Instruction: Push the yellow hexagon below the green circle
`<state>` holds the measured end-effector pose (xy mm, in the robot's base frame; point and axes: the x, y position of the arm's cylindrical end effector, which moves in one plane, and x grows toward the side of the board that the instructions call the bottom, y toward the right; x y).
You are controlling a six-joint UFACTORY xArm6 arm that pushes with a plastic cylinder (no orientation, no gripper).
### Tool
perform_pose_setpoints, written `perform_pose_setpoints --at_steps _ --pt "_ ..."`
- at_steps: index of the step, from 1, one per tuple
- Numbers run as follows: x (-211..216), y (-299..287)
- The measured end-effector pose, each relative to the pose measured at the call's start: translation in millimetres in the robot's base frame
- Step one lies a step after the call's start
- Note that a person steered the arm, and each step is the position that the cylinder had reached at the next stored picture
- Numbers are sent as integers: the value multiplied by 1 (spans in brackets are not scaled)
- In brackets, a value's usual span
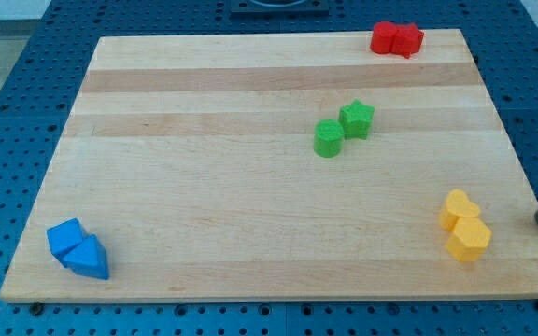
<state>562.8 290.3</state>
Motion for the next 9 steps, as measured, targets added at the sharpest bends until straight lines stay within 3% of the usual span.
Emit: perform_pose_setpoints --at_steps 1,3,6,8,9 --pt "24 -49" --pt "-8 -152" --pt "-28 -227" --pt "-71 -261" --pt "-54 -261"
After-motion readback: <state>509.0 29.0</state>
